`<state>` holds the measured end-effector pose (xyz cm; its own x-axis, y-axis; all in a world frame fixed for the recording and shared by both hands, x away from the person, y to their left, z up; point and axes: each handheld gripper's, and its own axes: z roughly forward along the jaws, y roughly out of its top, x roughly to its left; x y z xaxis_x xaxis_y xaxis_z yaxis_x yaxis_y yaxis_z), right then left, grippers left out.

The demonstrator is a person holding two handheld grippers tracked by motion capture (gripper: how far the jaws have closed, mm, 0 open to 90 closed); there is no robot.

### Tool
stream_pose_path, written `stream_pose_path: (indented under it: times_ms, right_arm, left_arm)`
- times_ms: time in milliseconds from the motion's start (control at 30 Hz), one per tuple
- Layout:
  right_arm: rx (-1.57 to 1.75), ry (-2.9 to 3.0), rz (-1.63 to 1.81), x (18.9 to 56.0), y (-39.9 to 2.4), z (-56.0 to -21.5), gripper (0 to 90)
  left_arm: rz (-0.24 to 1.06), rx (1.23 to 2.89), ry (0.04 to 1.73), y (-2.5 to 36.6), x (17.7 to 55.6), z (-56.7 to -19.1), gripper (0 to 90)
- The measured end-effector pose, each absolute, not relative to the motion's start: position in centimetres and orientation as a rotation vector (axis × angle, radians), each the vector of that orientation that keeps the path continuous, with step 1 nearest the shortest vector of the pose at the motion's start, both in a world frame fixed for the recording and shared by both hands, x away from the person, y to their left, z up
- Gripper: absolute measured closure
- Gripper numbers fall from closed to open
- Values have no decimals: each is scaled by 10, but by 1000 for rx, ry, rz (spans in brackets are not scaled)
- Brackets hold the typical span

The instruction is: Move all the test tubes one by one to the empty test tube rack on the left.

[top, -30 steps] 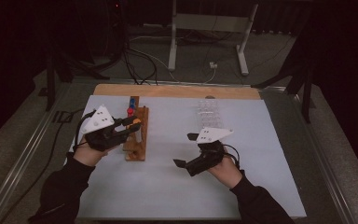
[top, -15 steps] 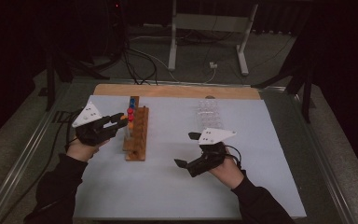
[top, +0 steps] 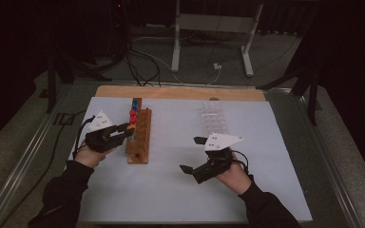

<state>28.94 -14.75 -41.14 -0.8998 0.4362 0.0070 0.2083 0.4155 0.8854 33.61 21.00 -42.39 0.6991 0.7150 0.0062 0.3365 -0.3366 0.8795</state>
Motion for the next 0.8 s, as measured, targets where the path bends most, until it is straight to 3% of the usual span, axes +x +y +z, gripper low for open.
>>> stream_pose_path:
  times_ms: [800]
  right_arm:
    - [606,2441,1470,287,-159,-414,0]
  left_arm:
    - [475,1942,842,214,334,-443,711]
